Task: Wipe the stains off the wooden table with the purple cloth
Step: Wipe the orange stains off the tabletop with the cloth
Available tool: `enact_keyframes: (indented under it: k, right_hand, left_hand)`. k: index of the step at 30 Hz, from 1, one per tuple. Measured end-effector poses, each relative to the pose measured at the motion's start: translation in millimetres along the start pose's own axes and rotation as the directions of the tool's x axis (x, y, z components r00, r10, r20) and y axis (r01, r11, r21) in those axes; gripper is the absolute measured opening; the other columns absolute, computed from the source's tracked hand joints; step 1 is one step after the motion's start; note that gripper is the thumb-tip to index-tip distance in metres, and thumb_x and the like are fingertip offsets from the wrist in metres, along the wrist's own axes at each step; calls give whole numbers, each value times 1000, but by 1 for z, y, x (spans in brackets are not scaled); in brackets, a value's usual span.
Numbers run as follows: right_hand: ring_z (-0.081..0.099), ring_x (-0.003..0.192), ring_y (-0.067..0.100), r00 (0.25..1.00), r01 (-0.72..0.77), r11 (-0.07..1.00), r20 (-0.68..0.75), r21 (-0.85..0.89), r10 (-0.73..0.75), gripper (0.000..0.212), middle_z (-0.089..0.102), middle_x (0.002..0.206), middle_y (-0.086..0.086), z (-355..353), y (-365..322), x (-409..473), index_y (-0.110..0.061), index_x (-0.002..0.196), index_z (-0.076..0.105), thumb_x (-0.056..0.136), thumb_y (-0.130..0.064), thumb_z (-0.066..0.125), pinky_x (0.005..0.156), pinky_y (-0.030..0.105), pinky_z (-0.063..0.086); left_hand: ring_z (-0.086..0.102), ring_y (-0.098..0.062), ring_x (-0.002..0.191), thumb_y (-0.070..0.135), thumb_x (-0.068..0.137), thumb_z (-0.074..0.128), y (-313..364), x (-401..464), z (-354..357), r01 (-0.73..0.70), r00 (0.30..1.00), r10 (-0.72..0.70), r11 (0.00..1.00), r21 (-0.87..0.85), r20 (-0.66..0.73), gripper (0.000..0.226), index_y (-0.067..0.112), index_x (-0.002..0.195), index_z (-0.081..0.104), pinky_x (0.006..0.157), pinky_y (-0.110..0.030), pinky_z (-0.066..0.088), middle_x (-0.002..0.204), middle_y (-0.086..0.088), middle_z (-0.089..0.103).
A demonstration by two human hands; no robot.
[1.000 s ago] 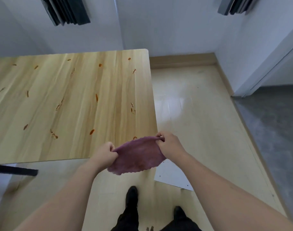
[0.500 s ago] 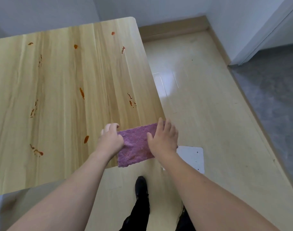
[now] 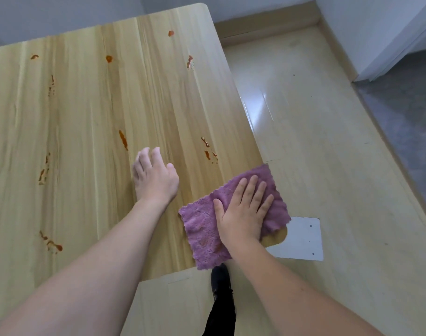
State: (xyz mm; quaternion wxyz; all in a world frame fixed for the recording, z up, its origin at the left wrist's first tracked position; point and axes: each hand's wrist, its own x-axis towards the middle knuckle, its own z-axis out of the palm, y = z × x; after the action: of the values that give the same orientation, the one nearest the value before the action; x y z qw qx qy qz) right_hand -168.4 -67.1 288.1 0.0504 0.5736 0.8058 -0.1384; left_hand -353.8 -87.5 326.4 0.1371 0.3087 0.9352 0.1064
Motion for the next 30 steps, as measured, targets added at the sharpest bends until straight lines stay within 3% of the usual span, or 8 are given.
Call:
enact_keyframes:
  k: [6,9,11,14,17,20,25,30]
  right_hand:
    - [36,138,33,892,380,924,-277,29,-358,49,42,147,18,11,5,41,-2,138,48,101,-31,38,117,47,23]
    - [63,108,28,790,516,850,-442,108,-424,29,67,120,11,1,15,67,-7,120,66,91,-10,64,95,42,51]
    - [65,84,23,800,534,816,-447,224,-401,25,72,98,5,-18,15,74,-12,117,68,96,-17,55,75,37,56]
    - [64,87,11,936,338,680,-155,650,-316,29,70,97,-5,-47,-1,55,-25,116,67,102,-29,41,77,30,54]
    - [62,90,4,923,-50,577,258,815,-285,26,68,98,-10,-54,-1,40,-27,111,67,102,-26,43,74,17,51]
    - [60,89,1,932,-49,726,292,686,-213,23,66,99,-12,-60,20,41,-29,112,64,102,-26,43,69,8,45]
    - [49,113,25,953,241,958,-224,155,-203,43,50,128,10,-63,27,43,-10,135,46,93,-17,51,95,42,45]
    - [8,146,34,981,193,979,-15,-66,-194,63,16,159,16,-22,12,19,-18,152,20,95,-45,24,116,56,10]
  left_hand:
    - [5,-29,145,31,98,33,-10,41,17,17,998,-18,999,-27,-54,56,7,148,20,118,-43,7,157,-12,13]
    - [4,-27,147,31,98,31,-14,38,31,-1,995,-1,1000,-19,-98,57,7,148,20,119,-41,3,158,-11,14]
    - [5,-26,147,33,98,29,-16,34,37,-16,990,16,1000,5,-141,57,8,149,21,120,-40,3,158,-11,15]
    - [7,-25,147,33,97,30,-17,36,37,-14,986,16,1000,10,-167,57,9,148,23,120,-40,4,157,-11,18]
    - [9,-27,146,33,96,31,-16,35,36,-18,986,21,1000,19,-168,57,8,147,24,120,-42,6,157,-11,20]
    - [10,-27,146,33,96,31,-15,35,37,-16,986,20,1000,26,-164,57,8,147,25,119,-42,7,156,-12,21]
    - [10,-27,146,33,95,32,-14,35,36,-6,985,11,1000,29,-173,58,8,147,25,119,-43,7,156,-12,21]
    - [10,-27,146,33,95,32,-14,34,36,-7,983,12,1000,27,-183,58,8,147,26,119,-43,7,156,-12,21]
